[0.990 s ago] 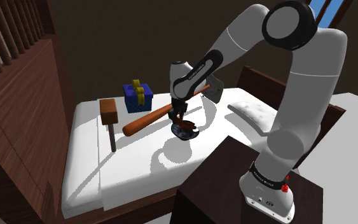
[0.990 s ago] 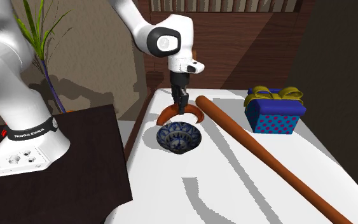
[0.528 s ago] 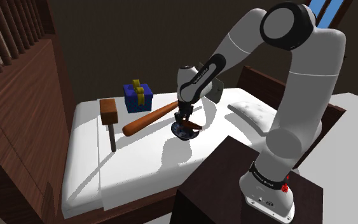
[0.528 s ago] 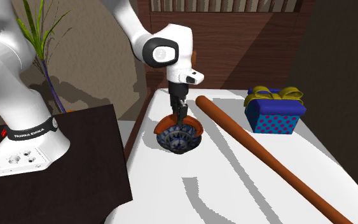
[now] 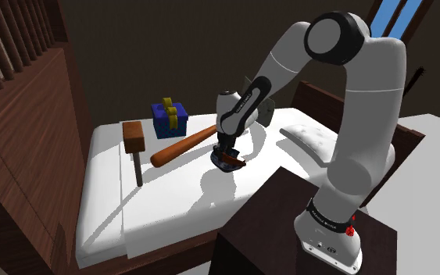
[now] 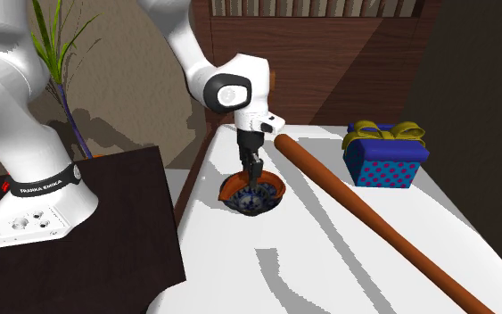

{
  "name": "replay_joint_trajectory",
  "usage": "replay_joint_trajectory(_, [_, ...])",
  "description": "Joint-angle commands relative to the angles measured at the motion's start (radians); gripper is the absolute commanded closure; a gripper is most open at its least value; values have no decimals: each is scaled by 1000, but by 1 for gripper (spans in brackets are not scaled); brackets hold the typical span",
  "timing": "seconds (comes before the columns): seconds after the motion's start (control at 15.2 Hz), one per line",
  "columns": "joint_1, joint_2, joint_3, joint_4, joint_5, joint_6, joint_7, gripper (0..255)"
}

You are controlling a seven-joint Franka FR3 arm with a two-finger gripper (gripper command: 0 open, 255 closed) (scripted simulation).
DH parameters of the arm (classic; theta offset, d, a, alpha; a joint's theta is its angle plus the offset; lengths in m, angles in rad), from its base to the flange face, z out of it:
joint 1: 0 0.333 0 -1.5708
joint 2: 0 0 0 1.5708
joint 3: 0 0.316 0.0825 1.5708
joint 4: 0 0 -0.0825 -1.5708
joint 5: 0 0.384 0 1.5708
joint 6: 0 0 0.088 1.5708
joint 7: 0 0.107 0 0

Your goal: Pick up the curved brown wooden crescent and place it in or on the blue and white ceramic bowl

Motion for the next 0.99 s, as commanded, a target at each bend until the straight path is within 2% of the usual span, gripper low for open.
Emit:
replay_joint_trajectory(0.0, [1, 12, -3, 0, -4, 11, 3, 255])
replay_joint_trajectory(0.46, [1, 12, -3, 0, -5, 11, 3, 255])
replay_joint_trajectory(0.53, [1, 12, -3, 1, -4, 10, 3, 0])
replay_joint_trajectory(0.86, [1, 12, -3, 0, -5, 11, 3, 0])
replay_joint_trajectory(0.92, [-3, -21, 6, -3, 8, -18, -6, 0])
